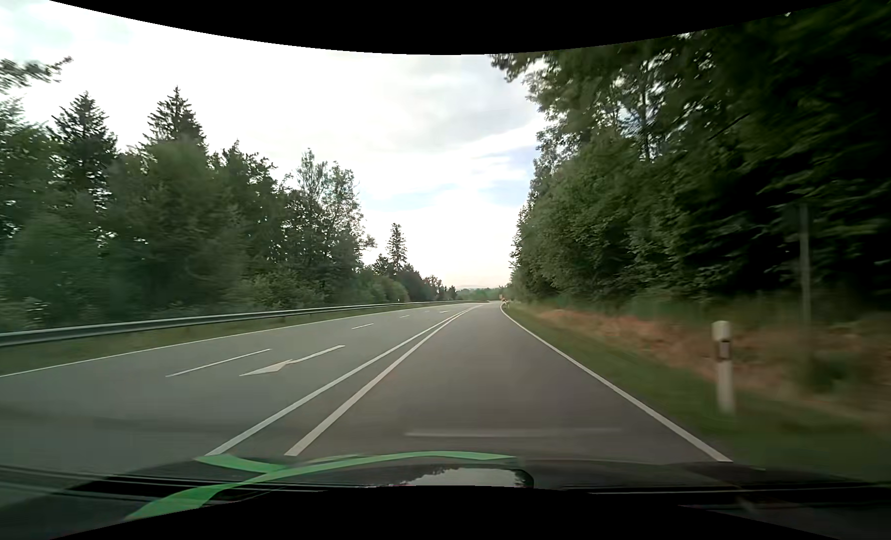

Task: Follow the waypoints while adhering to traffic rules and regulations

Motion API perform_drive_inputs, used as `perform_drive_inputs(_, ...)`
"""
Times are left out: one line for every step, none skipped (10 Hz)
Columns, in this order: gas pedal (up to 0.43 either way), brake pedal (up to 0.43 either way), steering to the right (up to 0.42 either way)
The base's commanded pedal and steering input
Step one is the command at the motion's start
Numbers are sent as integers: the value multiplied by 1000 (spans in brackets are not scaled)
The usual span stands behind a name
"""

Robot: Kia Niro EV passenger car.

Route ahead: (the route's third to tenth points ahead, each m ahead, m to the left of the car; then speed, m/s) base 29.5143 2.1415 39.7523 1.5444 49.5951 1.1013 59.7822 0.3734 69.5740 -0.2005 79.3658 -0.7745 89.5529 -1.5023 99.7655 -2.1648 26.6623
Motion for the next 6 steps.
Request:
perform_drive_inputs(138,0,3)
perform_drive_inputs(138,0,3)
perform_drive_inputs(138,0,3)
perform_drive_inputs(150,0,3)
perform_drive_inputs(157,0,3)
perform_drive_inputs(157,0,3)
